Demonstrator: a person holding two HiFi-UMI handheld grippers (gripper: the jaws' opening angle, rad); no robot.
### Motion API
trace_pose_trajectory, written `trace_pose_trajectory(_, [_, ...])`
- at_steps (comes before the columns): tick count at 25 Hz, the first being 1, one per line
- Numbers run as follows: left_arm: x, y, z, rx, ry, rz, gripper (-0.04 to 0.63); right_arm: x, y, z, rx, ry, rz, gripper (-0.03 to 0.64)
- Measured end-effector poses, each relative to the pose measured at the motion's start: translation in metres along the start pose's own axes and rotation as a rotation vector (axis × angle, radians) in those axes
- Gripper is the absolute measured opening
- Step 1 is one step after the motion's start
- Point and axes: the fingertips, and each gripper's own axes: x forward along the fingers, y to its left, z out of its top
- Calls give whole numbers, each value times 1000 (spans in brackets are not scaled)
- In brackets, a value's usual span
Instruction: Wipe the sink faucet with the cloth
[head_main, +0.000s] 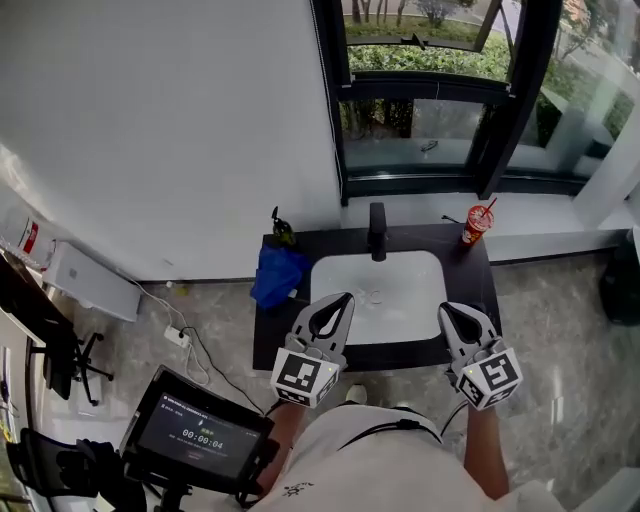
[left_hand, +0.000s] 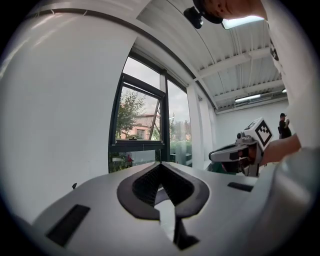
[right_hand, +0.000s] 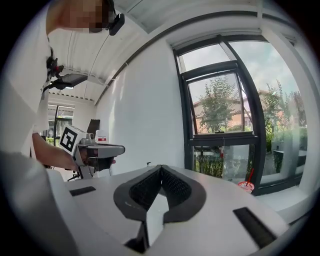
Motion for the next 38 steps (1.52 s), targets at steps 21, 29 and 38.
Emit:
trace_pose_trajectory(21, [79,26,-10,-30,36,60,-6,66,-45,-12,12,51,151,5])
trace_pose_trajectory(29, [94,27,-19,-39,61,82,-6,80,-50,-23,11,75,206,5])
trace_pose_trajectory(38, [120,6,-34,-17,106,-56,-6,79,-53,-40,51,67,142,5])
